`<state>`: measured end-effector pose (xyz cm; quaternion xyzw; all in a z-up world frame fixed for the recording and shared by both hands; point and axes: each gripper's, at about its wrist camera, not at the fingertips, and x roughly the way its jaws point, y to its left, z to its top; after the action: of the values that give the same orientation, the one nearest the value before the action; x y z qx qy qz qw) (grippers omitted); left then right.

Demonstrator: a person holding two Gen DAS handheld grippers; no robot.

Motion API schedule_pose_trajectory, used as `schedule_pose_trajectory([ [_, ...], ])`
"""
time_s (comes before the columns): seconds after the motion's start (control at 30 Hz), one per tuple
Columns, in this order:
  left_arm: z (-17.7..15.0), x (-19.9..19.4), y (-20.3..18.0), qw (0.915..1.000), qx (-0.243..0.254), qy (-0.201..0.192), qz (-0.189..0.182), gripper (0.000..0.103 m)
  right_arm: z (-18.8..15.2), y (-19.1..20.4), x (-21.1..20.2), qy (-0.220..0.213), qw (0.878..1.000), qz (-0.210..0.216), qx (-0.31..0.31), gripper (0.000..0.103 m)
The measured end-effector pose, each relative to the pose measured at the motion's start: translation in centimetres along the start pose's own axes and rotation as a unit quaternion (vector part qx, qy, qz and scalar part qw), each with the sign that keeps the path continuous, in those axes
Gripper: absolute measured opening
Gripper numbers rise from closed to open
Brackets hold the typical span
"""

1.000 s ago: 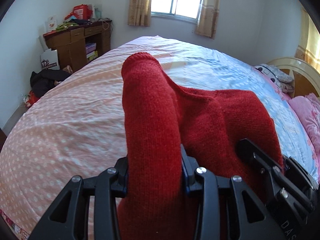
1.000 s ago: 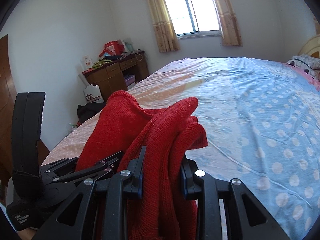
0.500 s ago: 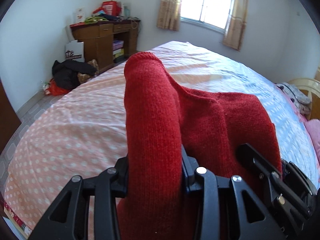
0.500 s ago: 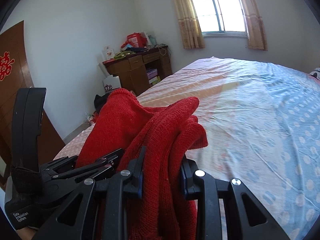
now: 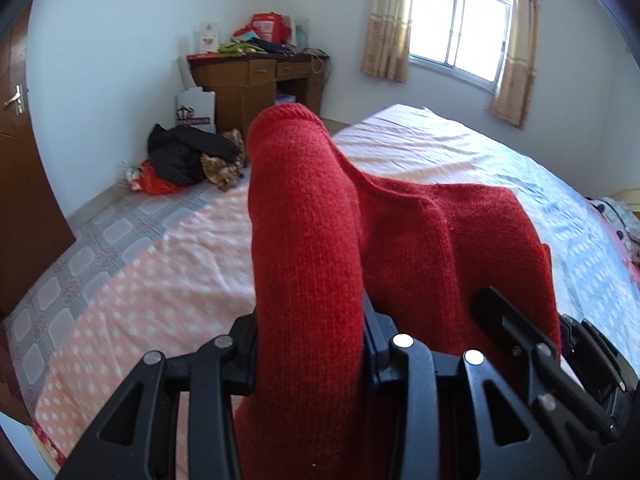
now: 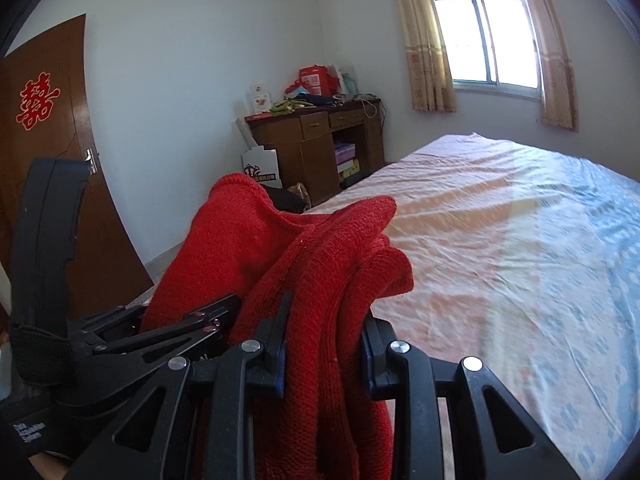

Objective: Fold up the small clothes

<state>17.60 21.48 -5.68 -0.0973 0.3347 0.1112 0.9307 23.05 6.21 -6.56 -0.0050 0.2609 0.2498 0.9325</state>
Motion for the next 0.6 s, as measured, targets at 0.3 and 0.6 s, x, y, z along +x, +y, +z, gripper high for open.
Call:
schedule_pose_trajectory([
  [0.3,0.4,5.8,1.3,0.999,0.008,0.017,0.041,0.04,0.5,0.6,8.4,0.028,0.999,-0.022,-0.03,0.028],
  [0.6,-0.5,8.0,2.0,0.9977,0.005,0.038,0.057,0.051,-1.3,-2.2,14.0,0.101,0.995,-0.025,-0.002,0.029],
])
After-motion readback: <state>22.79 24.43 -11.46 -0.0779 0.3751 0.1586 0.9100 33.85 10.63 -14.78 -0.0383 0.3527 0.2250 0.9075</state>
